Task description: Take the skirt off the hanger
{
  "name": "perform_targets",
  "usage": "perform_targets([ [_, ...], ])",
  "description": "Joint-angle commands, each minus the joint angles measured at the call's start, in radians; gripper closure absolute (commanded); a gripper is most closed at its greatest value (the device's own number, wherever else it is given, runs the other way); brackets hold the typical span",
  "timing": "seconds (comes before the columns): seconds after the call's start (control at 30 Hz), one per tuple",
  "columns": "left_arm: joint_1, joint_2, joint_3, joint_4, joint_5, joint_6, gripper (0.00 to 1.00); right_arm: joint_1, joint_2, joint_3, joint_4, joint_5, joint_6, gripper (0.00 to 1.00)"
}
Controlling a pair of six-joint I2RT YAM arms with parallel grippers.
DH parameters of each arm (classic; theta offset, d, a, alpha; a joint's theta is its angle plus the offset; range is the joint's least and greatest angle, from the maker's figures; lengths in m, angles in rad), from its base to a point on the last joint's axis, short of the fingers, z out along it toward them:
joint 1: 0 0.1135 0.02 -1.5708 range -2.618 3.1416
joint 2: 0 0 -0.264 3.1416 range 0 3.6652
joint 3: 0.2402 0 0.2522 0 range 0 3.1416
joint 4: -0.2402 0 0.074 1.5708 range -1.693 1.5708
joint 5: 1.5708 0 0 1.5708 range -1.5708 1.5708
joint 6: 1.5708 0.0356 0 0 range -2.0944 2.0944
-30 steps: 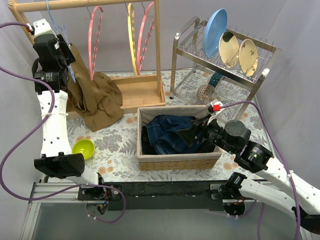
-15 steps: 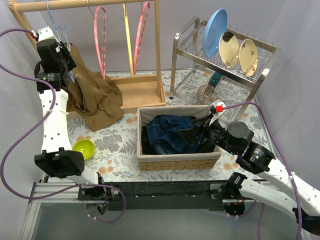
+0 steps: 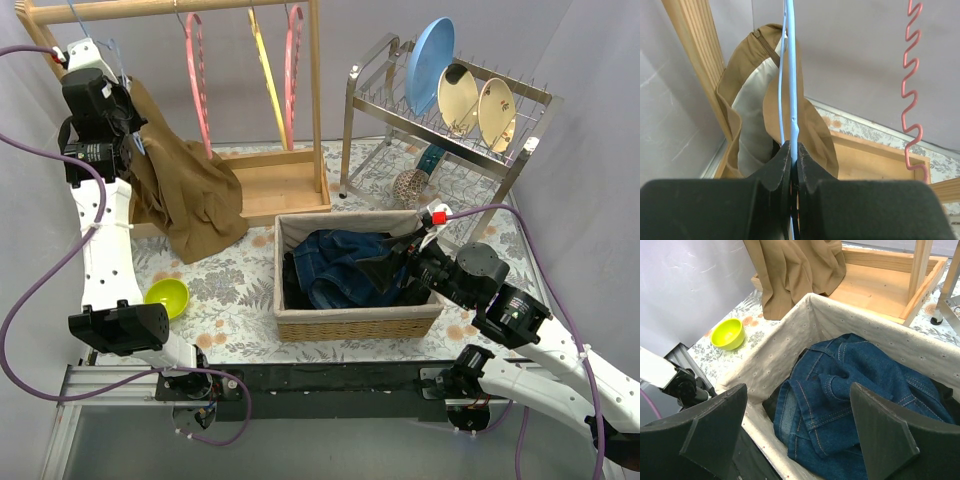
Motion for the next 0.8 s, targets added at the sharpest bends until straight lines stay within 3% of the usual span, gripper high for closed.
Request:
perform_targets([
  [0.0, 0.005, -0.040, 0.066, 0.132, 0.031, 0.041, 1.00, -0.002, -0.004, 0.031, 0.051, -0.015, 0.004, 0.10],
  [0.63, 0.006, -0.140, 0.153, 0.092, 0.103, 0.014, 1.00, -0.002, 0.002, 0.063, 0.021, -0.023, -0.007, 0.10],
  [0.77, 0.006, -0.169, 0.103, 0.132, 0.146, 0.026, 1.00, -0.002, -0.009, 0.058, 0.019, -0.032, 0.005, 0.10],
])
